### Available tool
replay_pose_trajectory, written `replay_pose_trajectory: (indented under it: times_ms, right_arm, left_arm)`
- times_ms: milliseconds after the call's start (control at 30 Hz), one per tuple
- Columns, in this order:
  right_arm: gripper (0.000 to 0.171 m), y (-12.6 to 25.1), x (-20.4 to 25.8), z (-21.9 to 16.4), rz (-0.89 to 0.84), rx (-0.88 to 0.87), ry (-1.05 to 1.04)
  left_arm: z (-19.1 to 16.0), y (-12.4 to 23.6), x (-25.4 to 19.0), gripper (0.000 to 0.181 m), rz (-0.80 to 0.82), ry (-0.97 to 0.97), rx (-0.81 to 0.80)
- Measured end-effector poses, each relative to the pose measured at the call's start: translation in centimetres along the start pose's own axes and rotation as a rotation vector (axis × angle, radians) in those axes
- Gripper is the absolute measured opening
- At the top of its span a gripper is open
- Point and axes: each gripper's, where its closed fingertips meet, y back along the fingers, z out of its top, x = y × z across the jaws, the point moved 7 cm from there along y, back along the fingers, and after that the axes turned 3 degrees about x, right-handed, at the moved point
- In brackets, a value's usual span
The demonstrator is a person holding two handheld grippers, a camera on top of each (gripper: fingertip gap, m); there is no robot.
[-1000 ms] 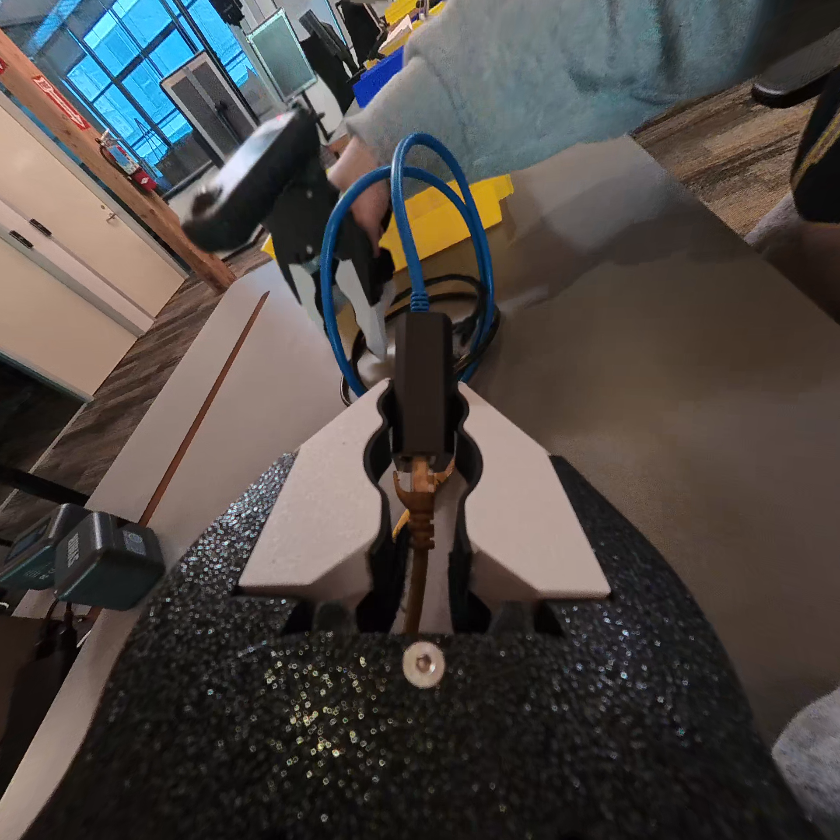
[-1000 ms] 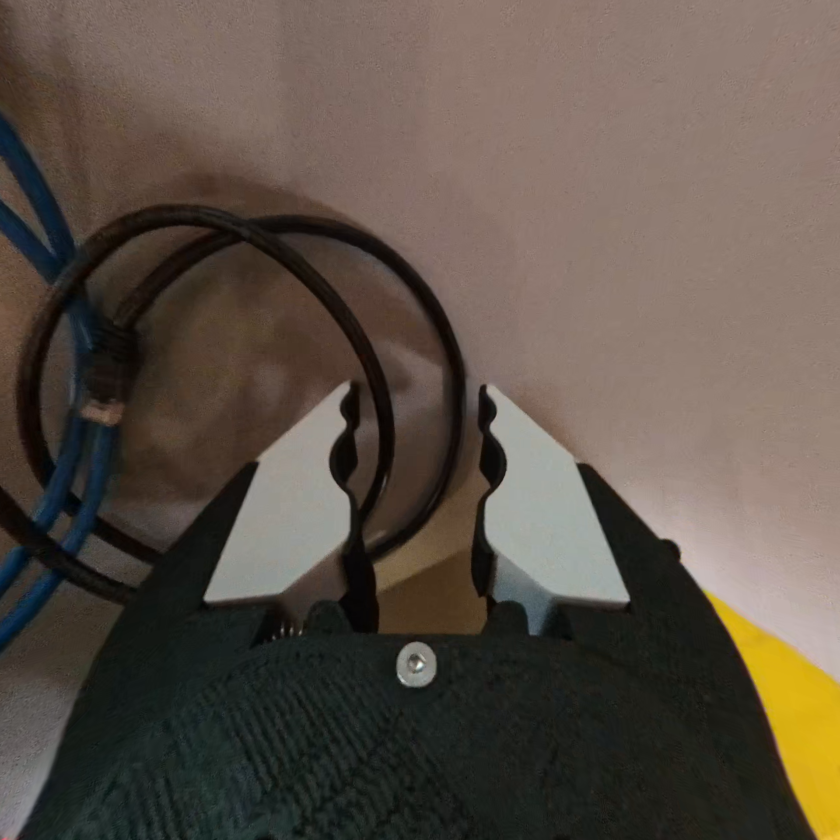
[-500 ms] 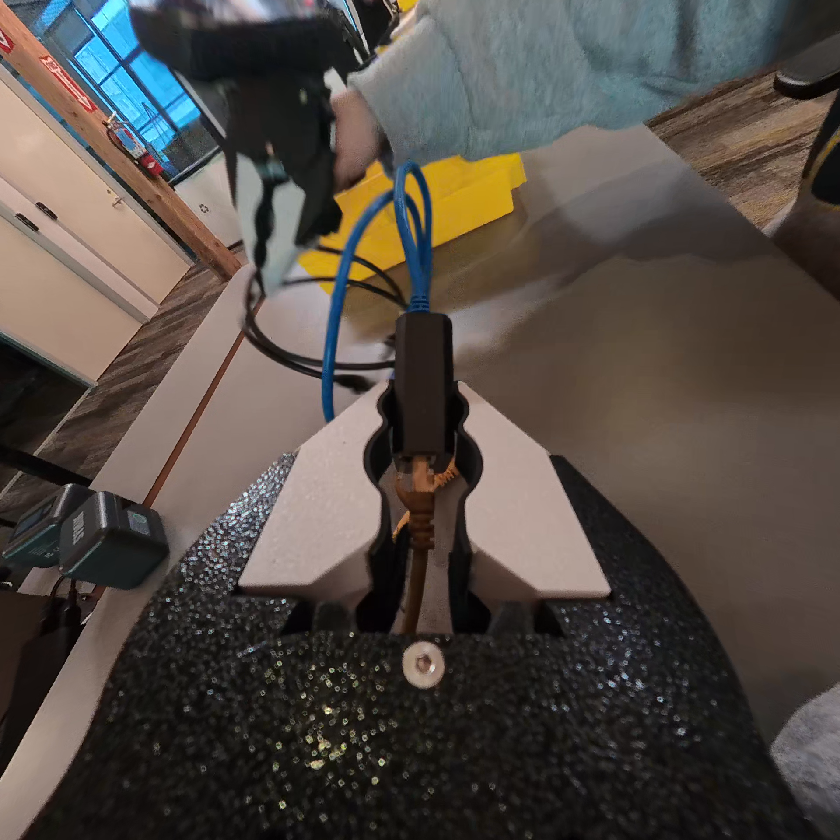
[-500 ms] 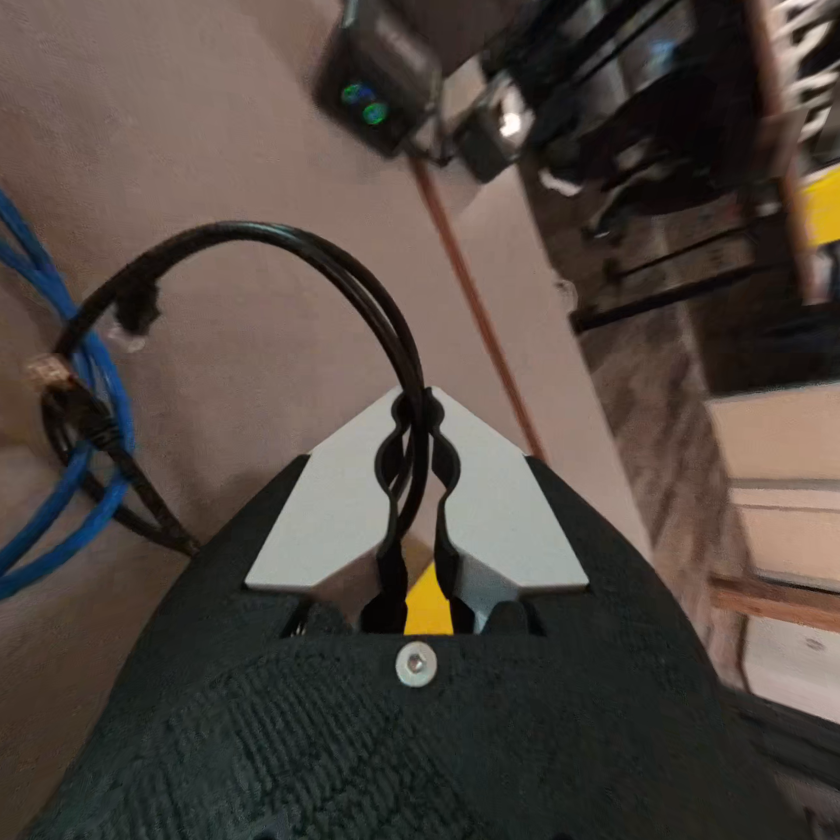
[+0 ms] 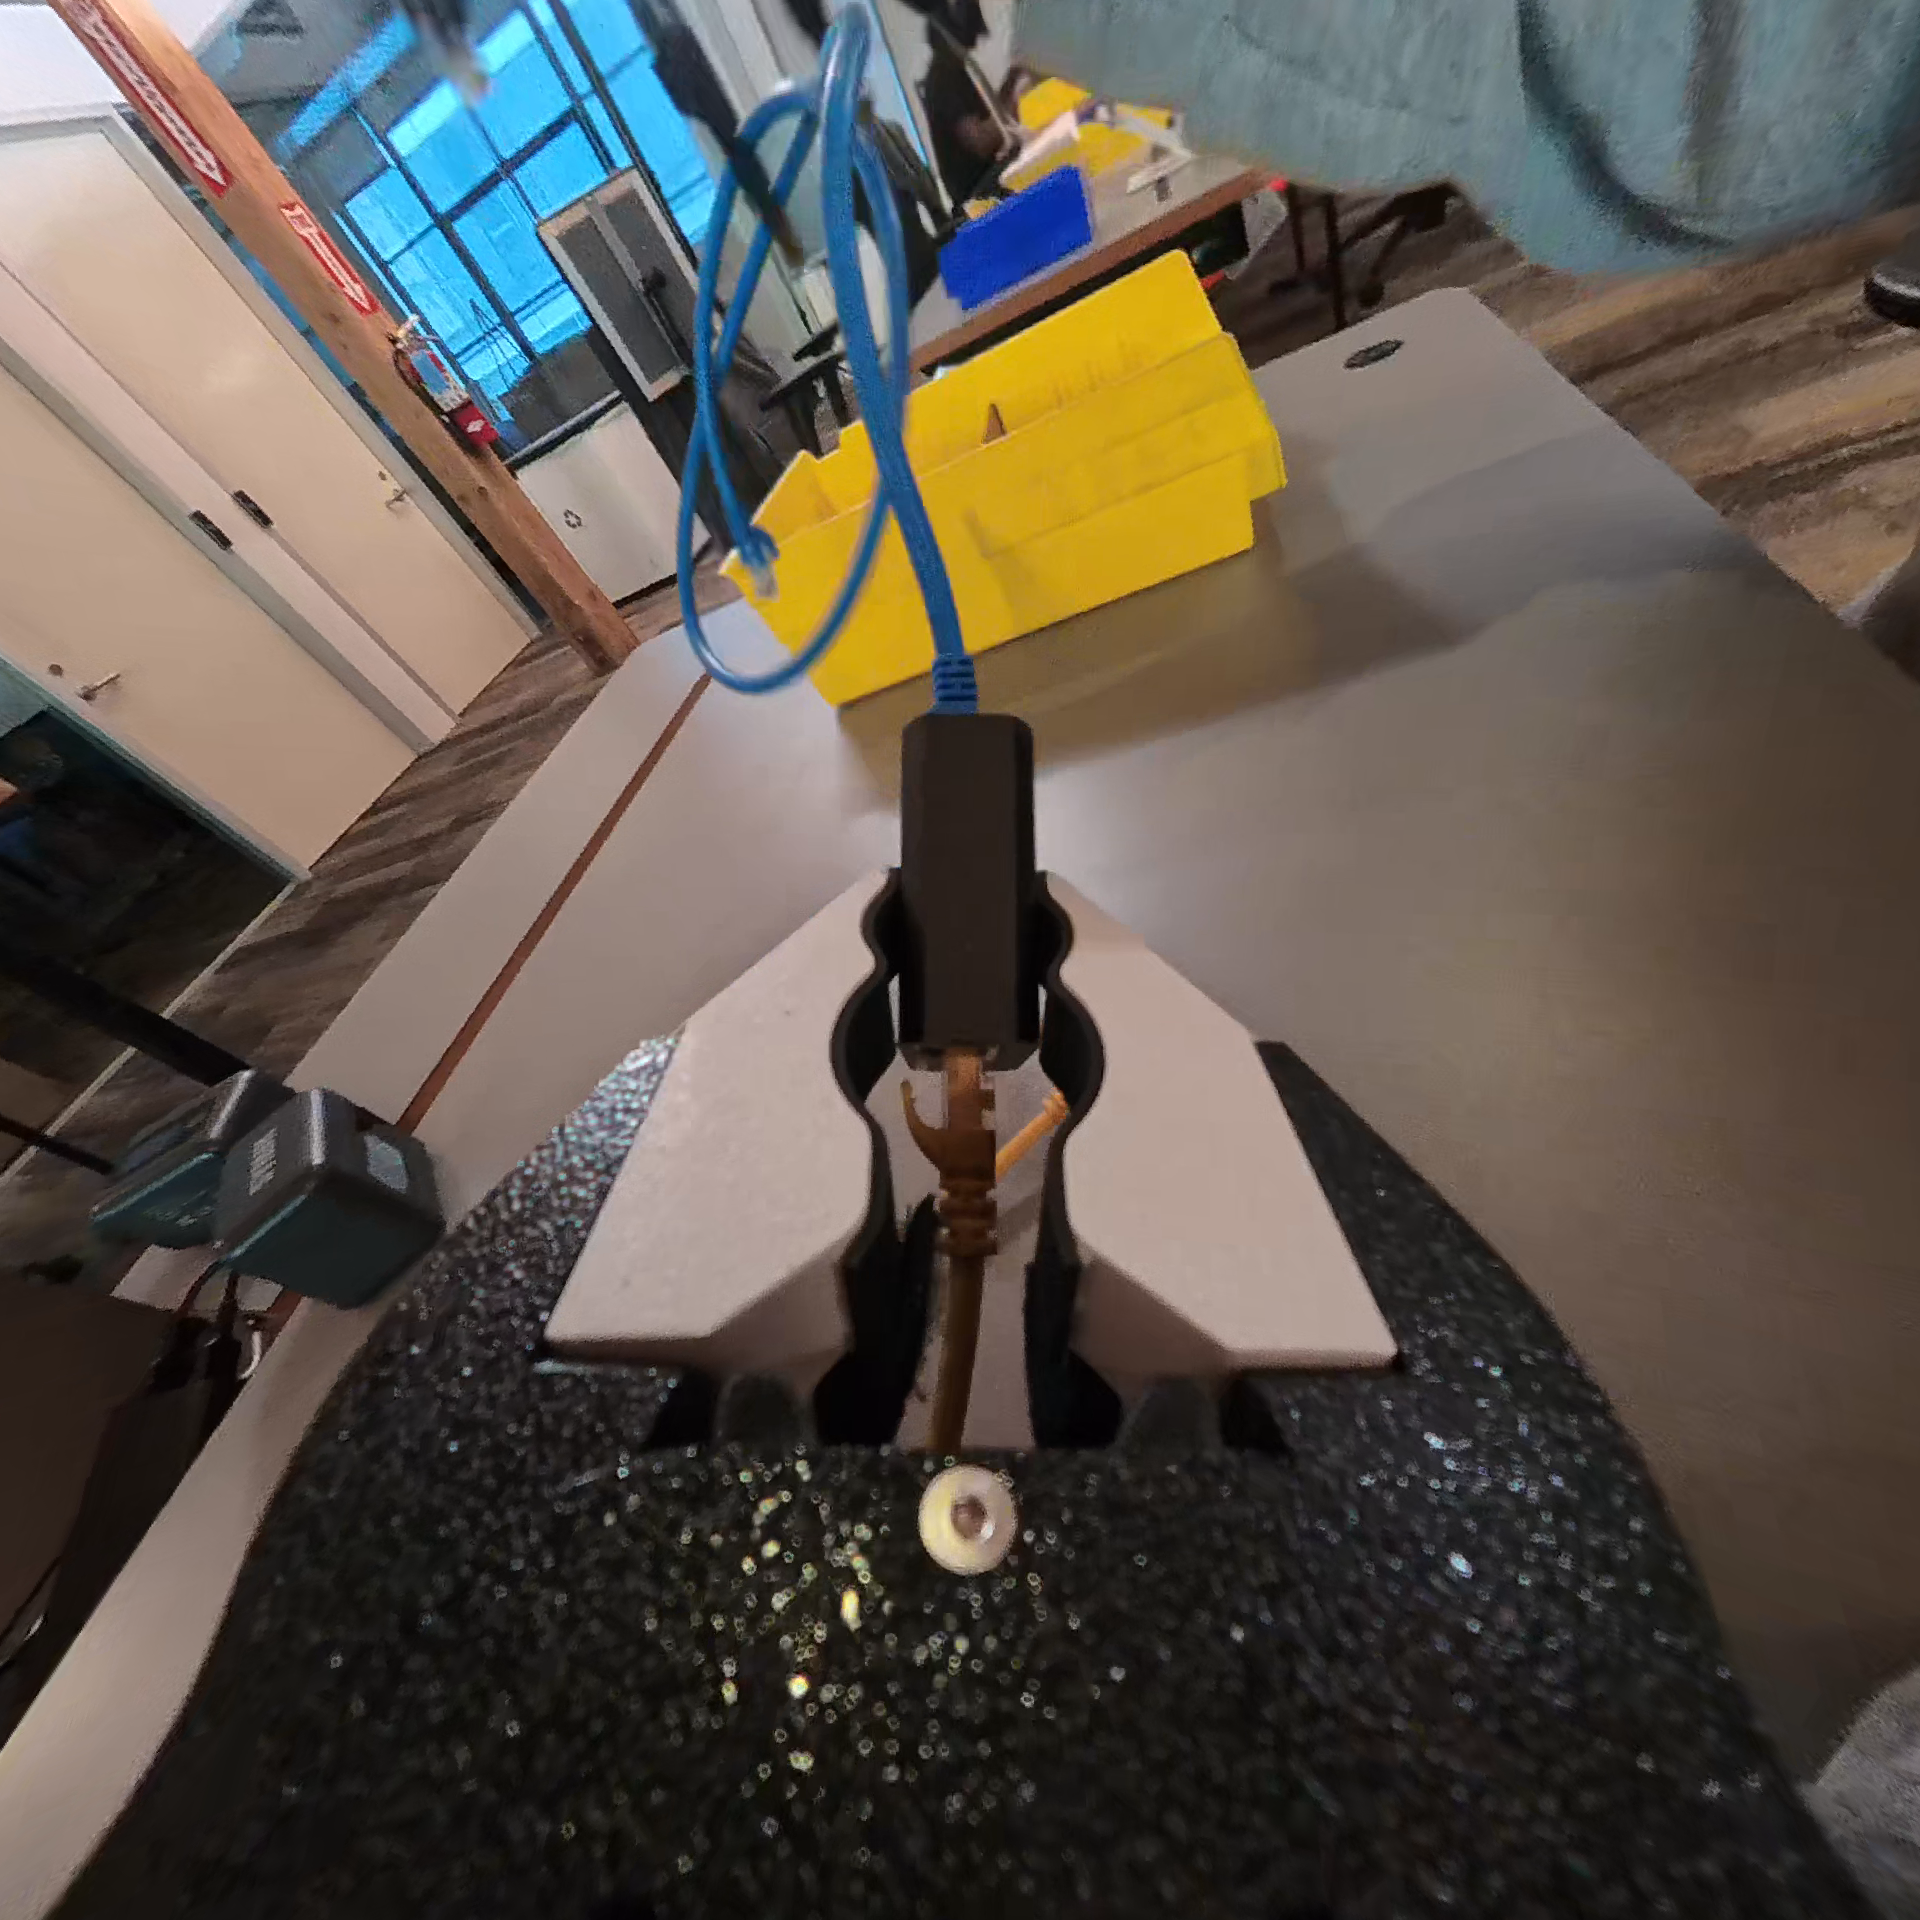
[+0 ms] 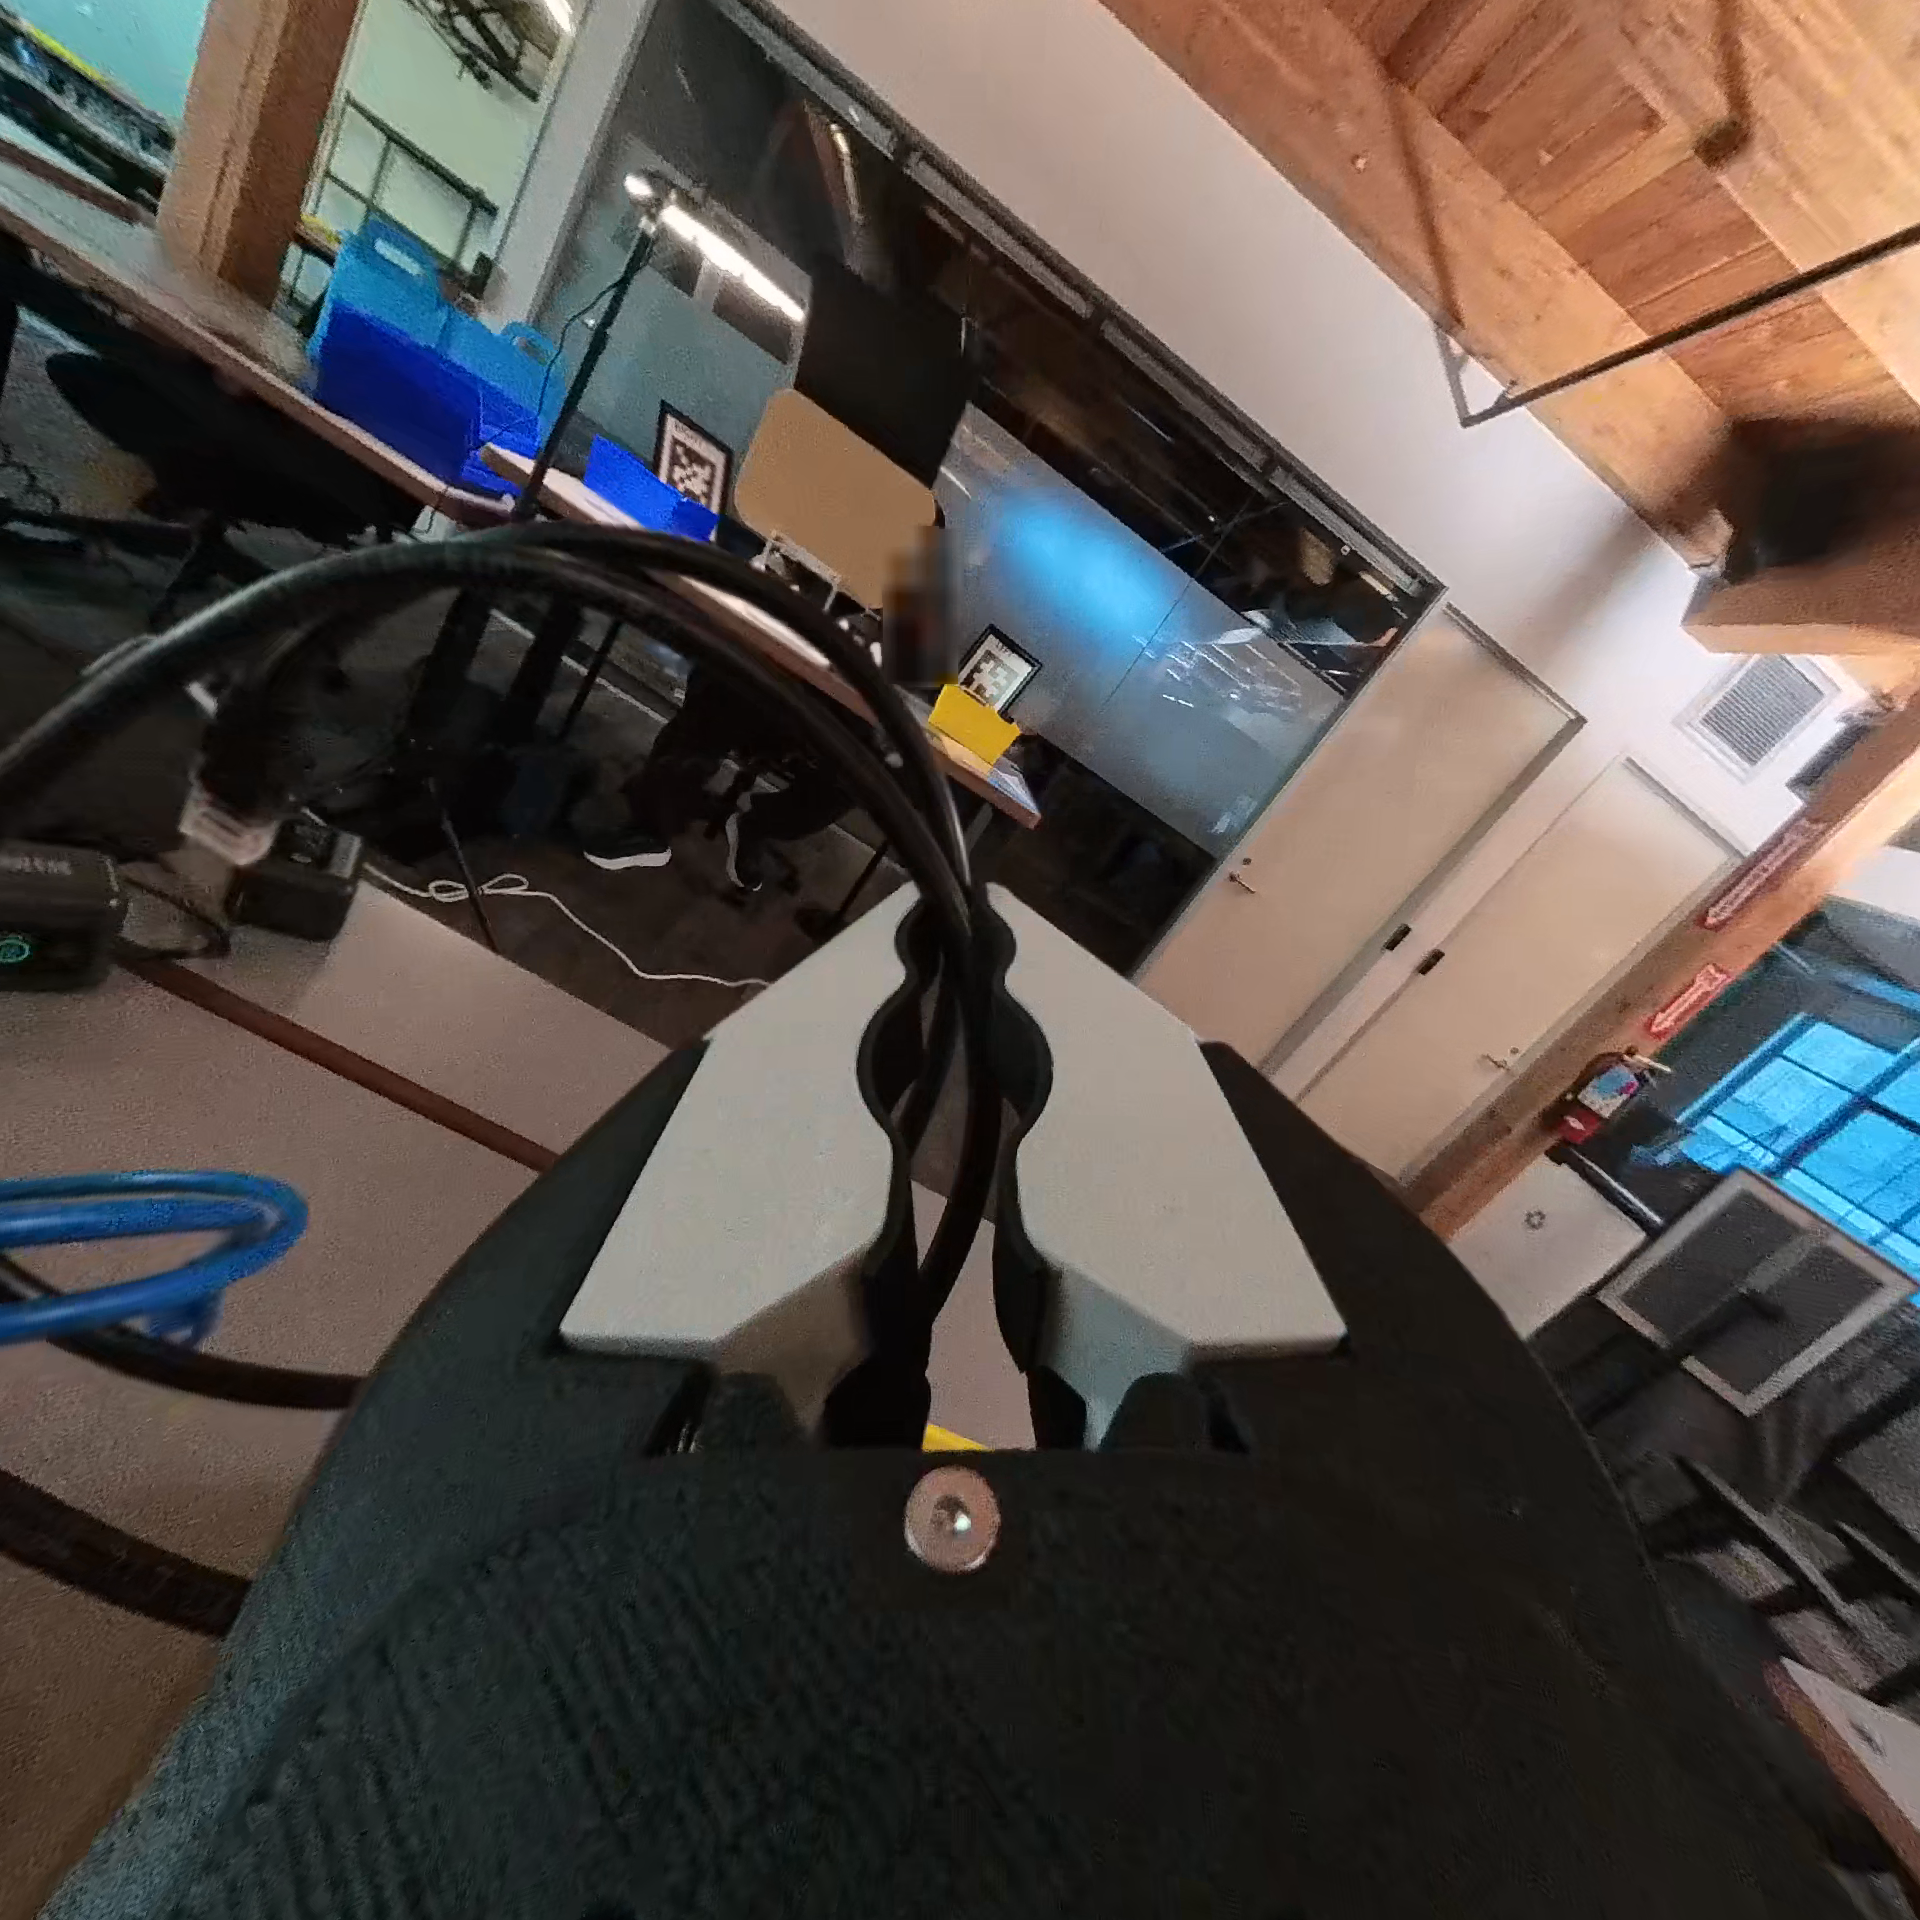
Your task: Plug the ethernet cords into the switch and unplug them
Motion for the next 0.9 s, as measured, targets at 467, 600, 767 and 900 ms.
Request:
replay_pose_trajectory:
  times_ms: [467,600,767,900]
  right_arm:
    - [0.004,3.1,0.9,-0.9,0.269,0.117,-0.132]
    - [0.004,3.3,4.8,-2.5,0.393,0.231,-0.109]
    - [0.004,3.3,10.4,-5.0,0.534,0.362,-0.122]
    - [0.004,3.1,14.2,-6.5,0.635,0.429,-0.147]
  left_arm:
    - [0.6,1.8,3.6,0.021,0.493,0.045,-0.114]
    - [2.3,2.2,3.3,0.021,0.508,0.028,-0.200]
    - [7.3,1.9,2.3,0.022,0.499,-0.047,-0.332]
    - [10.4,2.0,2.8,0.021,0.533,-0.054,-0.418]
